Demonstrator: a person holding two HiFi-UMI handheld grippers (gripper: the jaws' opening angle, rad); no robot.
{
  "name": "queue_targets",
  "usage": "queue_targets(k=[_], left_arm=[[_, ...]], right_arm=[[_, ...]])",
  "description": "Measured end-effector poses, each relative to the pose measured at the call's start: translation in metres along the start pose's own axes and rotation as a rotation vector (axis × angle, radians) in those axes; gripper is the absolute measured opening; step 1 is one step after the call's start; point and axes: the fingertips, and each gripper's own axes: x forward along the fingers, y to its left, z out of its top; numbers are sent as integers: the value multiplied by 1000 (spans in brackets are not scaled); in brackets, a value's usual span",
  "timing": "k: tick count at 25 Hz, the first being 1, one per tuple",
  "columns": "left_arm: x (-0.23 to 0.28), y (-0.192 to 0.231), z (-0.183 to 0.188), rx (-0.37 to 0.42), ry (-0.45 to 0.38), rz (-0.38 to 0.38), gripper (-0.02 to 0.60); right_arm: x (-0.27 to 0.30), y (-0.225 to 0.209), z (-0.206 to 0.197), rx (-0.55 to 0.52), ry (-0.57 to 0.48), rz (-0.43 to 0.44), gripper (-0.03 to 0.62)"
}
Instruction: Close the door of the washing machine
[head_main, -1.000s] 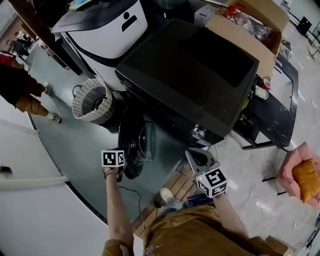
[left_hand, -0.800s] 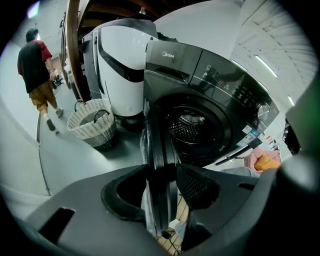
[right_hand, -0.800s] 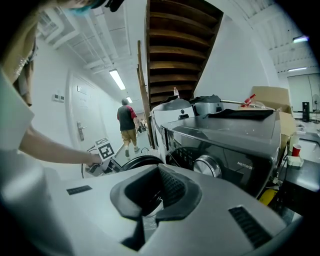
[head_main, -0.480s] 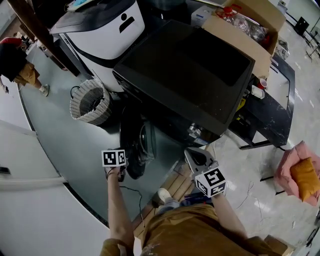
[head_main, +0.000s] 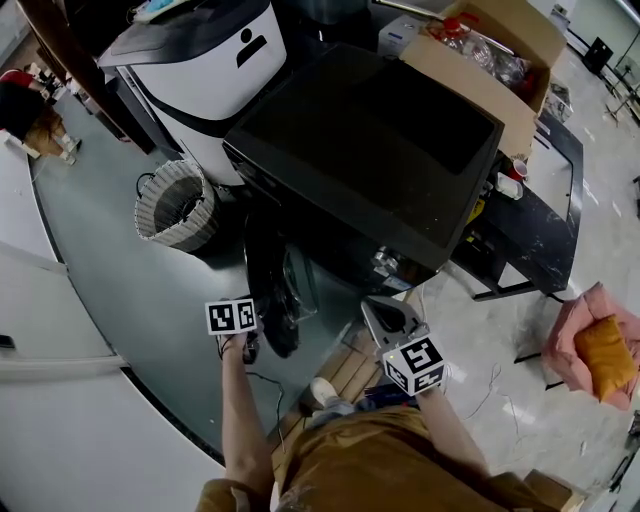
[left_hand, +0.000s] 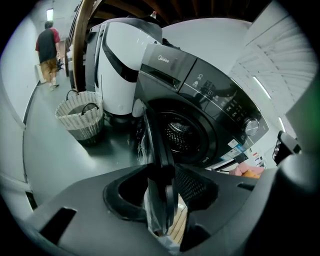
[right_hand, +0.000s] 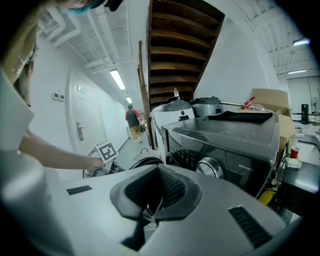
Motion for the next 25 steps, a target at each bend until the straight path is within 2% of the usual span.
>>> queue_targets(k=[5,16,21,25], left_arm=[[4,-11,1,-20,-14,-37,176],[14,-31,5,-78,-43,-65,167],[15,-42,6,-60,-47,-77,161],[18,-48,9,-84,-62,-90,160]], right_arm=[[1,2,2,-2,1,-7,12],[5,7,4,-5,-2,-1,14],[2,8,2,-4,1,2,12],[-2,4,-1,-1,3,-5,13]])
